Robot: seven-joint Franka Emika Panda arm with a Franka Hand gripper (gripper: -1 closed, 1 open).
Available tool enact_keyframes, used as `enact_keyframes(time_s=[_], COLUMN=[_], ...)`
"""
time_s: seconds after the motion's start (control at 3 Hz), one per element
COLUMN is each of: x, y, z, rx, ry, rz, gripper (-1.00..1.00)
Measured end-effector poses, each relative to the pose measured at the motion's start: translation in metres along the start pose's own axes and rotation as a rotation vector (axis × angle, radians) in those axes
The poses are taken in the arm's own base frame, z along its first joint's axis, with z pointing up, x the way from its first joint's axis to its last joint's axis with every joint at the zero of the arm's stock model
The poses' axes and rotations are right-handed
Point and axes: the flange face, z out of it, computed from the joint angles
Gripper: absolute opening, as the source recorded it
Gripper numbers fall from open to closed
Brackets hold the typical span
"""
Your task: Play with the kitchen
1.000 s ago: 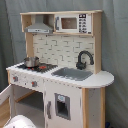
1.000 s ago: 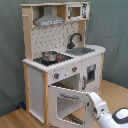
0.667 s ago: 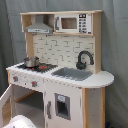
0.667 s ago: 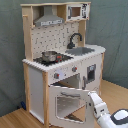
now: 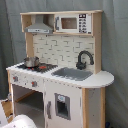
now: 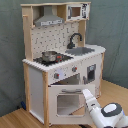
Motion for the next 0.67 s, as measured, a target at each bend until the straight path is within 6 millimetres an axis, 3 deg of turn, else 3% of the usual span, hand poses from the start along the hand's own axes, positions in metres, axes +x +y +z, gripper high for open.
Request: enact_keyframes(time_s=[0.67], x=[0.016], y=[-0.012], z=[0.048], rx=[0.051], ry=[-0.003], rz=[-0.103], gripper=[1.00])
